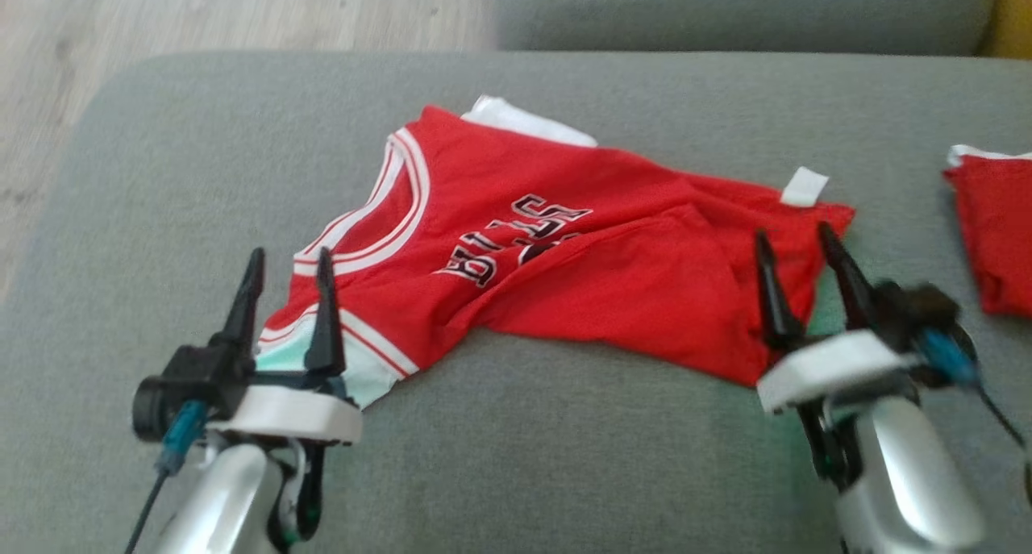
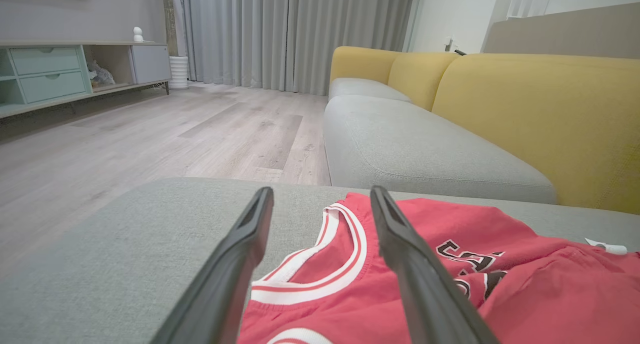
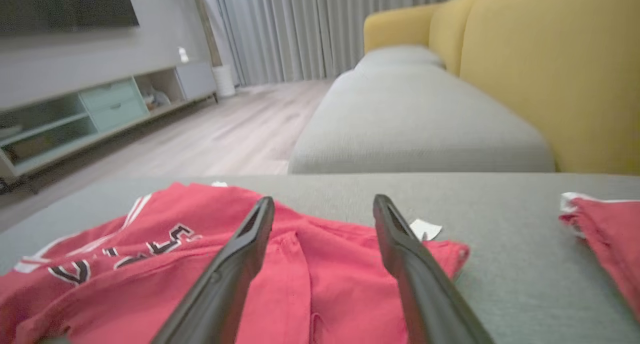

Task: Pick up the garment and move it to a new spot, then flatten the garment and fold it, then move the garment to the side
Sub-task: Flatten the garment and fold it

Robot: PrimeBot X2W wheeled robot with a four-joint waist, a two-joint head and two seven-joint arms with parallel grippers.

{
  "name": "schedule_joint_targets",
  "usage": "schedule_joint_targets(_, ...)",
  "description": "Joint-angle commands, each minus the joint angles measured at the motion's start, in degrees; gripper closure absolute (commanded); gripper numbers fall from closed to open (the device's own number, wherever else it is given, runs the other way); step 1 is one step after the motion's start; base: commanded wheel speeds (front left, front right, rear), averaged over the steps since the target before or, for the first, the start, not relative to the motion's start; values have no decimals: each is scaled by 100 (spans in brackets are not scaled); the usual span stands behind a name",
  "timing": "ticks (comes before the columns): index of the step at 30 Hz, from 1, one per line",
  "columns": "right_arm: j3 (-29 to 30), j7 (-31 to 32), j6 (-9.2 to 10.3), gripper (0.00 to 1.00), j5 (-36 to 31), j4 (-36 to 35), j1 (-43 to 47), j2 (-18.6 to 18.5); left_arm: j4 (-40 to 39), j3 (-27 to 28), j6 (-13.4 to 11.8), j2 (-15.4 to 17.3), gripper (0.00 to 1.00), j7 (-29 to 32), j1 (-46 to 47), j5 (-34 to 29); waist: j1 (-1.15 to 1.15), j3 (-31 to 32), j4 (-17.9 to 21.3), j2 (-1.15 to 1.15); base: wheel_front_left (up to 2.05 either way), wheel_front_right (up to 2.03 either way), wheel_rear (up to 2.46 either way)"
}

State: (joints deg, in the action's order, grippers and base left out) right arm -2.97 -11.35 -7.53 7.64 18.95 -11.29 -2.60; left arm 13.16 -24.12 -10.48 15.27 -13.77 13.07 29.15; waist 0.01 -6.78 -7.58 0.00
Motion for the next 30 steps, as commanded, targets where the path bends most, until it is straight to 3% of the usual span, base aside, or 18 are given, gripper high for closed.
schedule_joint_targets(1, -187, 267, 4, 0, -42, 90, -454, -44, -63, 157, 59, 19, 0, -69, 332, -49, -1, -157, -140, 0, 0, 0, 0)
schedule_joint_targets(7, -499, 1129, 4, 0, 422, 1125, -1314, -273, 221, 47, 227, -239, 0, -107, 547, -141, -1, -314, -374, 0, 0, 0, 0)
schedule_joint_targets(15, -1115, 1452, 4, 0, 1209, 2078, -1911, -580, 531, -26, 384, -397, 0, -119, 685, -259, -1, -338, -549, 0, 0, 0, 0)
schedule_joint_targets(16, -1214, 1475, 4, 6, 1286, 2153, -1952, -609, 555, -23, 397, -401, 0, -120, 691, -269, -1, -339, -553, 0, 0, 0, 0)
schedule_joint_targets(17, -1317, 1468, 4, 73, 1350, 2210, -1992, -642, 573, -17, 409, -404, 0, -120, 698, -278, -1, -340, -552, 0, 0, 0, 0)
schedule_joint_targets(18, -1421, 1429, 4, 100, 1422, 2246, -2026, -668, 590, -10, 419, -406, 0, -121, 705, -288, -1, -338, -548, 0, 0, 0, 0)
schedule_joint_targets(25, -1970, 1085, 4, 100, 1878, 2300, -2119, -780, 680, 46, 436, -390, 0, -122, 684, -341, -1, -219, -390, 0, 0, 0, 0)
schedule_joint_targets(30, -2571, 836, 4, 100, 2399, 1791, -1838, -1017, 711, 161, 418, -314, 0, -122, 573, -363, -1, 93, -73, 0, 0, 0, 0)
